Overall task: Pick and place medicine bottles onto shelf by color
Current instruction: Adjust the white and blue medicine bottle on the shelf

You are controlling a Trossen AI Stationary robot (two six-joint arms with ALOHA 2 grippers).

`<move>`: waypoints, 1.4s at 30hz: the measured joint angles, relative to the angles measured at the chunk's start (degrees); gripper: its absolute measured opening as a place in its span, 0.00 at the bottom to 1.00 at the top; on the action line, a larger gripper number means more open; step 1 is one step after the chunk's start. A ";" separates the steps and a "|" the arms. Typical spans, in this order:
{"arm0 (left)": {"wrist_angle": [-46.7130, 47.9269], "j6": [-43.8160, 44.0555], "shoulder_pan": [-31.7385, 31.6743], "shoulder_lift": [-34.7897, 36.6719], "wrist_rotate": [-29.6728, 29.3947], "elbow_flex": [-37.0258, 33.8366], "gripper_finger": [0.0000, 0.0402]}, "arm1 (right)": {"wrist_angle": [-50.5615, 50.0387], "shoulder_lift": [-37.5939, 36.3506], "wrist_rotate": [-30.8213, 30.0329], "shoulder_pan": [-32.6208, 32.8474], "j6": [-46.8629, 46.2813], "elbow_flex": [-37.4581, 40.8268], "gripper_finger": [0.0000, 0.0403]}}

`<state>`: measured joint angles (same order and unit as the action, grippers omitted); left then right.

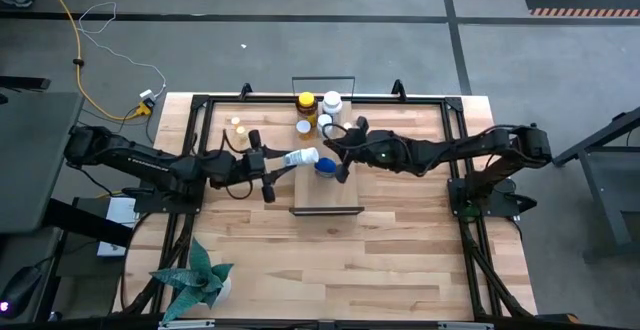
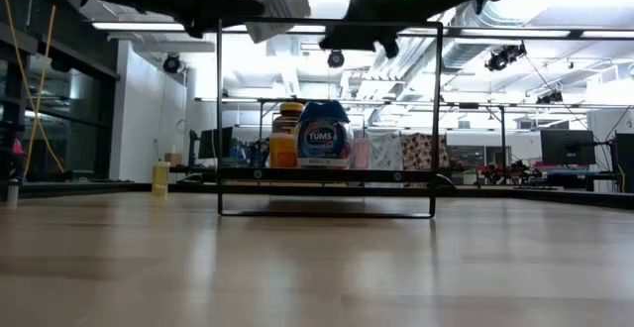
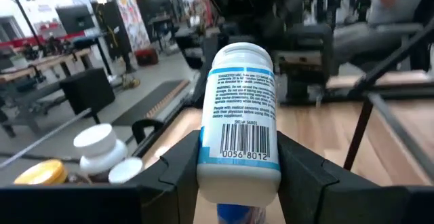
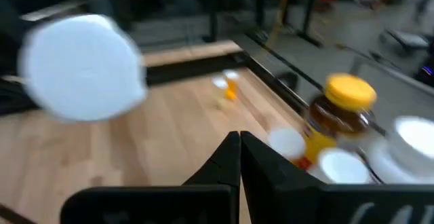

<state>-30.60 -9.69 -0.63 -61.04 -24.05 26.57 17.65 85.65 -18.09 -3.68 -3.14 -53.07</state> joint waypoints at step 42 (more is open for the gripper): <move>-33.91 17.06 -7.55 -1.20 15.24 -12.39 0.38 | 38.04 5.58 13.45 1.44 0.62 6.73 0.75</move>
<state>-64.51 7.37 -8.17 -62.23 -8.82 14.18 55.69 91.23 -4.64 -2.24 -2.52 -46.33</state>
